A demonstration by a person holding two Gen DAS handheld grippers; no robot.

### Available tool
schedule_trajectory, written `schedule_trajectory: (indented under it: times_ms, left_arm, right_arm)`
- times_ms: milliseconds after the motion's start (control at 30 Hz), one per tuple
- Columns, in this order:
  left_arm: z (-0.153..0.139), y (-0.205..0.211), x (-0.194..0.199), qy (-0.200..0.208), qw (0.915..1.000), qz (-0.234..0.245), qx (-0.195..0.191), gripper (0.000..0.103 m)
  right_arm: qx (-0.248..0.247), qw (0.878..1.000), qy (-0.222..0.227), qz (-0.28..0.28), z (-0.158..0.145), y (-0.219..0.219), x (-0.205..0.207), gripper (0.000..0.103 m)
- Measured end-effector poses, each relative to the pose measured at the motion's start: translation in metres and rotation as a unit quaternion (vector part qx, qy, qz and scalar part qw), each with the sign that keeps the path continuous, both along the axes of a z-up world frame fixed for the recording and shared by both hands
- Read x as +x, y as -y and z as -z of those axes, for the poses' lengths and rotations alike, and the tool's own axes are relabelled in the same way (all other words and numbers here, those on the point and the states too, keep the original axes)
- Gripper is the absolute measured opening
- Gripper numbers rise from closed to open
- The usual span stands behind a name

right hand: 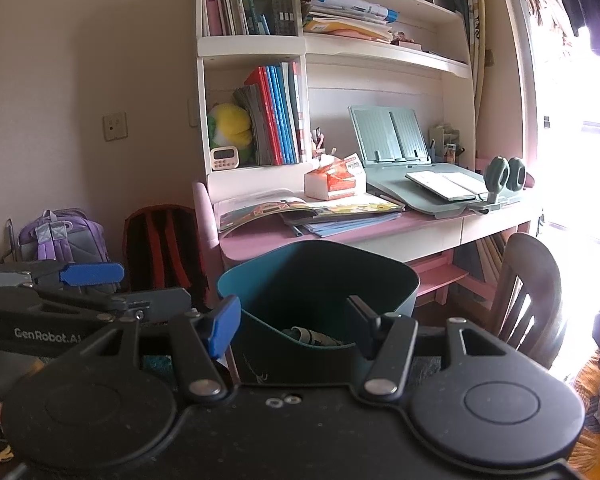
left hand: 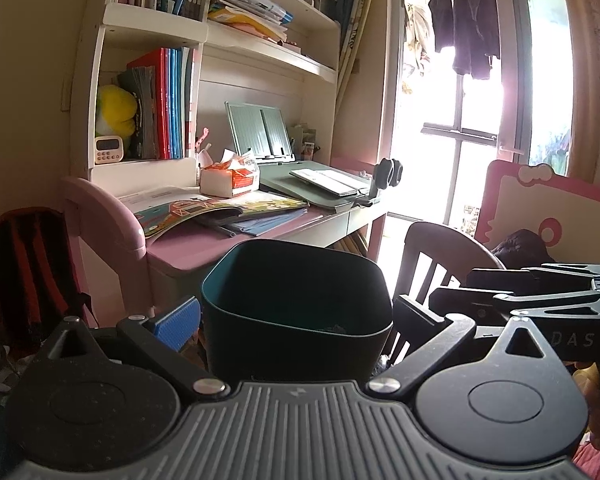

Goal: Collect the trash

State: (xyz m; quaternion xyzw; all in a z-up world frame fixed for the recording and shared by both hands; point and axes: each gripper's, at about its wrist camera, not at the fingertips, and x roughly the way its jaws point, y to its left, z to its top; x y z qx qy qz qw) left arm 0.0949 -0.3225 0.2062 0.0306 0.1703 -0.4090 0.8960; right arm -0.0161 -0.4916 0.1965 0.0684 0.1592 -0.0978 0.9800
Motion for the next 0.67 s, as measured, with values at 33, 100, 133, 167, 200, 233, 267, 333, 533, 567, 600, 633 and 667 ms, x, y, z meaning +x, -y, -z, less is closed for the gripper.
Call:
schedule_trajectory:
  times_ms: [33,100,133,167,200,233,267,333,533,567,600,633,667]
  left_arm:
    - [-0.001,0.000,0.000,0.000,1.0000,-0.002,-0.001,0.103]
    - [-0.002,0.000,0.000,0.000,1.0000,-0.004,-0.005,0.103]
    - [-0.002,-0.001,0.000,0.000,1.0000,-0.004,-0.007,0.103]
    - [-0.003,-0.001,-0.001,0.003,0.9999,-0.005,-0.008,0.103]
    - [-0.004,-0.002,-0.001,0.007,0.9999,-0.007,-0.010,0.103]
    - [-0.006,-0.002,-0.003,0.011,0.9998,-0.007,-0.011,0.103]
    - [-0.007,-0.002,-0.003,0.015,0.9998,-0.008,-0.012,0.103]
    - [-0.010,-0.003,-0.003,0.017,0.9997,-0.009,-0.015,0.103]
    - [-0.012,-0.006,0.000,0.016,0.9995,-0.017,-0.020,0.103]
    - [-0.011,-0.008,0.001,0.015,0.9995,-0.017,-0.021,0.103]
    - [-0.010,-0.010,0.002,0.013,0.9995,-0.019,-0.023,0.103]
    - [-0.009,-0.011,0.003,0.011,0.9994,-0.021,-0.024,0.103]
    - [-0.008,-0.013,0.004,0.010,0.9994,-0.023,-0.025,0.103]
  right_arm:
    - [0.000,1.000,0.001,0.000,0.000,0.000,-0.001,0.058]
    - [0.000,1.000,0.004,-0.001,-0.002,-0.001,-0.003,0.058]
    - [0.000,1.000,0.006,-0.001,-0.002,-0.001,-0.004,0.058]
    - [0.001,1.000,0.008,-0.003,-0.003,-0.001,-0.006,0.058]
    - [0.000,1.000,0.010,-0.003,-0.004,-0.002,-0.006,0.058]
    - [0.000,1.000,0.012,-0.002,-0.004,-0.002,-0.007,0.058]
    - [0.000,1.000,0.014,-0.003,-0.005,-0.003,-0.008,0.058]
    - [0.000,1.000,0.018,-0.004,-0.008,-0.004,-0.009,0.058]
    - [-0.008,1.000,0.019,-0.010,-0.010,-0.010,-0.008,0.058]
    - [-0.008,1.000,0.018,-0.011,-0.010,-0.011,-0.007,0.058]
    - [-0.007,1.000,0.017,-0.012,-0.010,-0.011,-0.007,0.058]
    - [-0.008,1.000,0.016,-0.013,-0.010,-0.012,-0.006,0.058]
    - [-0.008,1.000,0.015,-0.015,-0.010,-0.014,-0.004,0.058]
